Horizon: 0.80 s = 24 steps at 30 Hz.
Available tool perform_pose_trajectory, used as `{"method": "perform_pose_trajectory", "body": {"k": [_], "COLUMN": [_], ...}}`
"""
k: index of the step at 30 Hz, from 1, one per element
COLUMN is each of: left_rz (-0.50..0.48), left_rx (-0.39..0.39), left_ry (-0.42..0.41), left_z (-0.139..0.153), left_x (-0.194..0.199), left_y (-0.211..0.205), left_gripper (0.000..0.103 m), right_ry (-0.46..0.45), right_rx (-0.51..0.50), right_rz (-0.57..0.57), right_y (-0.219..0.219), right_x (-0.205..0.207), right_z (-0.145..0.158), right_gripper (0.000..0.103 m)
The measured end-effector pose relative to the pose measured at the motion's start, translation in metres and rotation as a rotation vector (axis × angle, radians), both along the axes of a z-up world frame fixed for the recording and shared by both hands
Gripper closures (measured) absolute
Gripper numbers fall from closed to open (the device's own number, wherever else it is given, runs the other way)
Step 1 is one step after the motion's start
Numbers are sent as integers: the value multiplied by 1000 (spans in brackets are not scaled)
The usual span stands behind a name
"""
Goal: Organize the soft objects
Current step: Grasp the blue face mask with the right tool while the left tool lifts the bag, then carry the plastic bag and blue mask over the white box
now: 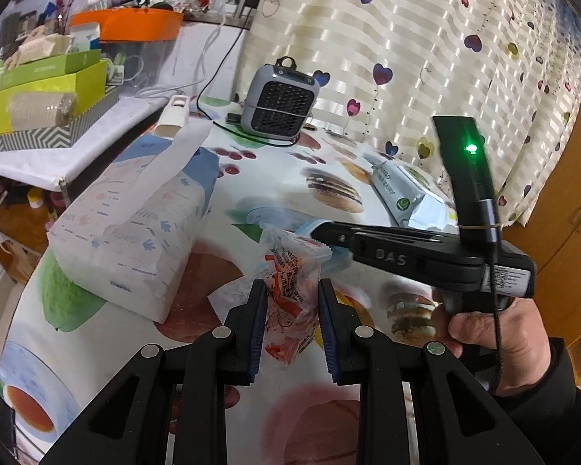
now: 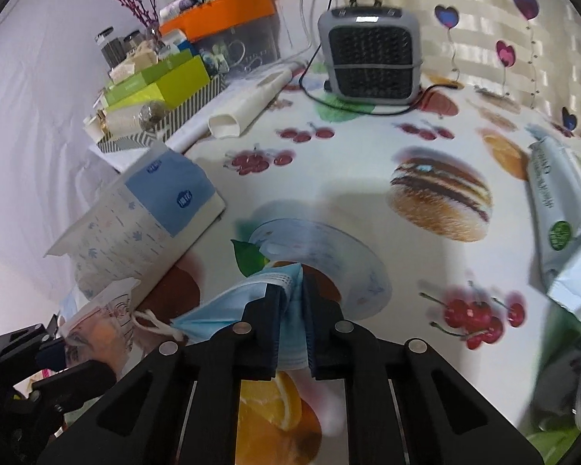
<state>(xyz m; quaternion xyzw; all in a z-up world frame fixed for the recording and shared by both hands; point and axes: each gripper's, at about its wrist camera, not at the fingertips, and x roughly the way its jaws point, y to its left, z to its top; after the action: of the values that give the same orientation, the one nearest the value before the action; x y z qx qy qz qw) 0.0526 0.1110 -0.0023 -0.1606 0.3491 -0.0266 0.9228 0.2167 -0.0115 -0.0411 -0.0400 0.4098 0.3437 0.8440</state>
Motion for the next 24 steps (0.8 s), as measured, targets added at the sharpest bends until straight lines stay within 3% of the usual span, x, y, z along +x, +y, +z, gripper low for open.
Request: {"method": "perform_pose_trajectory", "body": {"k": [24], "left_rz": [-74], "left_rx": [50], "left_ry": [-51], "left_z": [33], "left_x": [-12], "left_y": [-54], "left_gripper": [79], "right_ry": [-152], "right_rx": [96], "right_rz": [-124], "right_y": [-96], "right_x": [-59], "right_z": [63], "right_gripper": [92]}}
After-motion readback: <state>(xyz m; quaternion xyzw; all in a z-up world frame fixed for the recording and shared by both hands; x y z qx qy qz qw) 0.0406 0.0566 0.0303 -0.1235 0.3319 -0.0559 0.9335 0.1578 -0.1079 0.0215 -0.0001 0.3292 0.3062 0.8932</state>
